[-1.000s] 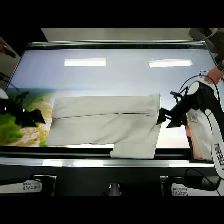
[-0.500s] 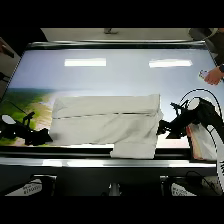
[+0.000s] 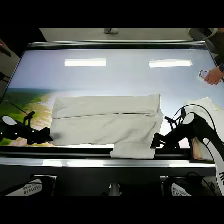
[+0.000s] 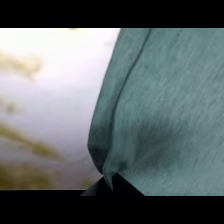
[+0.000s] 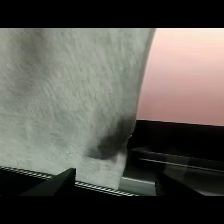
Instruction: Fold the shirts.
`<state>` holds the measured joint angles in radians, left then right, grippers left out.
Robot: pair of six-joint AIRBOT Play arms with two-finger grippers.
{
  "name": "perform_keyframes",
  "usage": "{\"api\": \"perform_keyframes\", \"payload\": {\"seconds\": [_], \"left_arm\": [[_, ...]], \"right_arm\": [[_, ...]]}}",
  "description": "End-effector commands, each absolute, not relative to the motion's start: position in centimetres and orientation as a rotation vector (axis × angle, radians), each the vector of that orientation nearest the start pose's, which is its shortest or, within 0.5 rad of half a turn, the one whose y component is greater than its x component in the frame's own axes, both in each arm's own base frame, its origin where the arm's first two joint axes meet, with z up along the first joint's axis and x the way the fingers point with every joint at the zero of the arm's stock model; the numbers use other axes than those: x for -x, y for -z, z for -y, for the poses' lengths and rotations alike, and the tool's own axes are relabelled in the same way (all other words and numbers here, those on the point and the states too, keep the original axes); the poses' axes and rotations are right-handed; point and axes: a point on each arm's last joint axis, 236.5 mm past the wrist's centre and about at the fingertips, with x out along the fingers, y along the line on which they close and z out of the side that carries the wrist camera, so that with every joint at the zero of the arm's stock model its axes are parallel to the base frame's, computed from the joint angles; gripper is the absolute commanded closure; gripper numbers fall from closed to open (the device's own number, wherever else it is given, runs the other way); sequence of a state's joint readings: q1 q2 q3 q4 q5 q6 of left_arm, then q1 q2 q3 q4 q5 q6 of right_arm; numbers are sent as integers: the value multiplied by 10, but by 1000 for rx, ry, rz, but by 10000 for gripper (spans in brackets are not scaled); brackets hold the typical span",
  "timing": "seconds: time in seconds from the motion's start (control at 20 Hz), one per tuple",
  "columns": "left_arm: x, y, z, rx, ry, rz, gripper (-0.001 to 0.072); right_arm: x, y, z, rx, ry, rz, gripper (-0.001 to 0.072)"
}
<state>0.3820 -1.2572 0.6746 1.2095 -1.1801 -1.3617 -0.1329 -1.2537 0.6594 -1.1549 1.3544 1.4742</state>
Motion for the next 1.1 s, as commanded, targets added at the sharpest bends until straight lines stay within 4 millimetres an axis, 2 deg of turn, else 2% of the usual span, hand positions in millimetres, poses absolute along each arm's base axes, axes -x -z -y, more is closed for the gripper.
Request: {"api": "perform_keyframes", "payload": {"seconds": [0.0, 0.1, 0.15, 0.2, 0.25, 0.35, 0.4, 0.45, 0.5, 0.6, 0.65, 0.7, 0.75, 0.85, 0.95, 1.05], "left_arm": [[-237, 111, -12, 556, 19, -1624, 680], [-237, 110, -12, 559, 20, -1624, 680], [-238, 110, -11, 565, 21, -1621, 680], [-239, 109, -10, 571, 24, -1617, 680], [-240, 108, -9, 577, 27, -1612, 680], [-253, 94, -8, 561, 59, -1556, 681], [-265, 79, -10, 548, 67, -1500, 682], [-282, 58, -14, 520, 77, -1426, 682], [-298, 37, -18, 507, 70, -1359, 684], [-333, 5, -25, 509, 40, -1255, 684], [-352, -4, -24, 492, 49, -1224, 684], [-370, -8, -21, 472, 66, -1208, 684], [-392, -9, -16, 473, 71, -1200, 683], [-435, -3, -9, 487, 77, -1199, 682], [-469, 11, -1, 517, 80, -1240, 681], [-484, 35, 4, 563, 68, -1316, 681]], "right_arm": [[-176, 113, -88, -617, -201, -1855, 212], [-173, 116, -96, -659, -217, -1845, 222], [-176, 116, -100, -680, -222, -1827, 269], [-180, 116, -102, -699, -220, -1814, 409], [-182, 113, -106, -721, -228, -1808, 683], [-193, 99, -108, -699, -278, -1768, 685], [-204, 83, -106, -666, -312, -1736, 686], [-225, 62, -103, -629, -337, -1669, 686], [-251, 39, -99, -600, -341, -1588, 687], [-323, -5, -82, -553, -287, -1378, 687], [-359, -22, -73, -537, -266, -1285, 688], [-388, -31, -67, -537, -248, -1231, 688], [-413, -34, -63, -540, -240, -1204, 687], [-459, -20, -56, -578, -210, -1191, 687], [-490, 3, -51, -629, -165, -1195, 687], [-505, 24, -51, -683, -140, -1197, 686]]}}
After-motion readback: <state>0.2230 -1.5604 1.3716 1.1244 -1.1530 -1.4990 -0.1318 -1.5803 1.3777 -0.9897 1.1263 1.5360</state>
